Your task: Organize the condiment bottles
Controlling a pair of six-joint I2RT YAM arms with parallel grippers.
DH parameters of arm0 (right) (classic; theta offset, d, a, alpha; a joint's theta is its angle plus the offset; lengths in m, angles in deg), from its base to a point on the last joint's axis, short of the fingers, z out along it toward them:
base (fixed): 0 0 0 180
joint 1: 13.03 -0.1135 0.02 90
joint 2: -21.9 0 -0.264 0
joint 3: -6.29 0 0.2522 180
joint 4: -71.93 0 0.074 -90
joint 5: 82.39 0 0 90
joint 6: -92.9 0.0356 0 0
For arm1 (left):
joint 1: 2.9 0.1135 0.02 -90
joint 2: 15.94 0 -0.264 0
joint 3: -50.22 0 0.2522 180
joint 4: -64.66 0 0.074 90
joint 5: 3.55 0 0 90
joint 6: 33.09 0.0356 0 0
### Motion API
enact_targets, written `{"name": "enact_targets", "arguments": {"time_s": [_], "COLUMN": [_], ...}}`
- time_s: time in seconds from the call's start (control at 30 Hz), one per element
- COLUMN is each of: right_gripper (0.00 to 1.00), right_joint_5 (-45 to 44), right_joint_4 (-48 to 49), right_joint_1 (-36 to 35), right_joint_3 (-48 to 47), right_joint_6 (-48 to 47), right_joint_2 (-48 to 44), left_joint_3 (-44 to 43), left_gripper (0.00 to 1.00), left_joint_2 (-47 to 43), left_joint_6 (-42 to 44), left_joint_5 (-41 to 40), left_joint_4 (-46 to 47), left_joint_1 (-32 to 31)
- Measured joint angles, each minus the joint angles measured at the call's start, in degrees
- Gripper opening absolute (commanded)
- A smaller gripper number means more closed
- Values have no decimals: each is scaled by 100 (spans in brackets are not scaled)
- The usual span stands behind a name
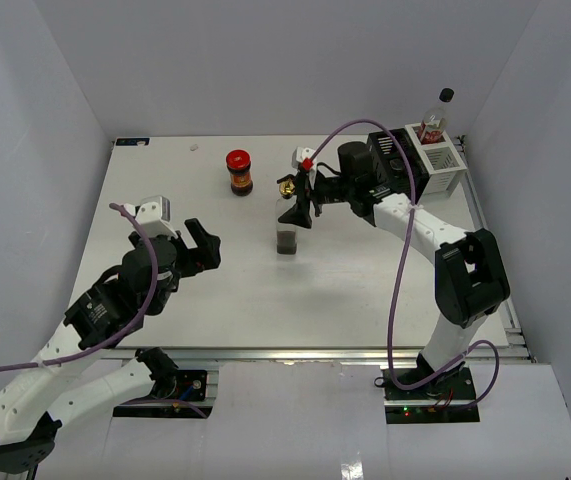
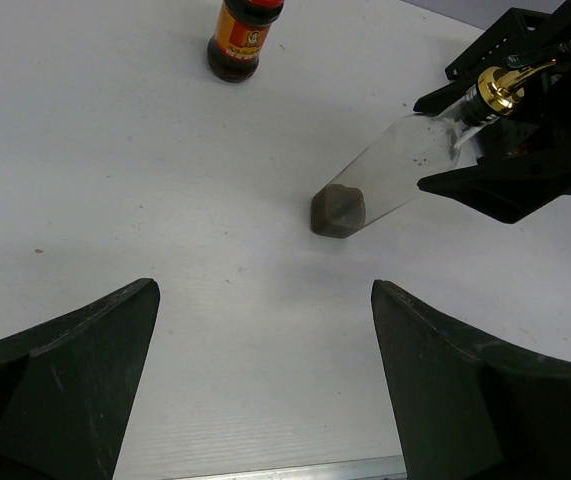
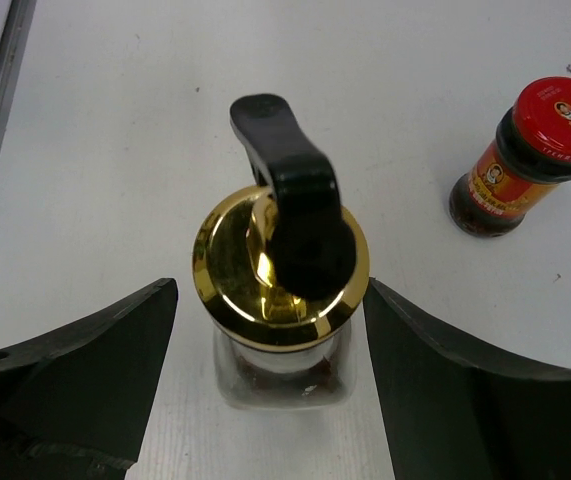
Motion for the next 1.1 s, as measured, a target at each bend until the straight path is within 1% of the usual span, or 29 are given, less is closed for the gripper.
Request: {"name": "enact_targets", "arguments": {"time_s": [0.3,0.43,0.53,0.63,0.7,0.73,0.77,0.93,1.1], "right_gripper": [72,64,52,38,25,12,8,8,8], "right_joint_5": [-680,-896,-1060,-1155,-1207,-1228,-1243,-1497,-2312], "right_joint_4": [379,412,429,471,484,491,495,520,275], "right_joint_1": [-141,-168,-206,-239,-249,-254,-258,-274,-279], "right_joint_3": [203,236,245,254,254,254,254,254,254], "right_joint_6": [42,46,54,75,93,103,118,243,425], "right_joint_2": [3,3,3,3,3,3,3,-18,-210], "left_joint_3": [0,0,0,0,0,0,0,0,39], "left_gripper": [98,98,98,98,98,98,98,98,98], "left_joint_2": [-55,-135,-218,-288,-324,-339,-351,-388,-174], "left_joint_6": [-10,-11,-15,-20,-25,-27,-32,-40,-30], "left_joint_5": [-31,-46,-55,-72,-83,-88,-88,-87,-31], "left_joint_4": [-72,-86,-116,-146,-173,-185,-196,-192,-96], "left_joint_1": [0,0,0,0,0,0,0,0,0]}}
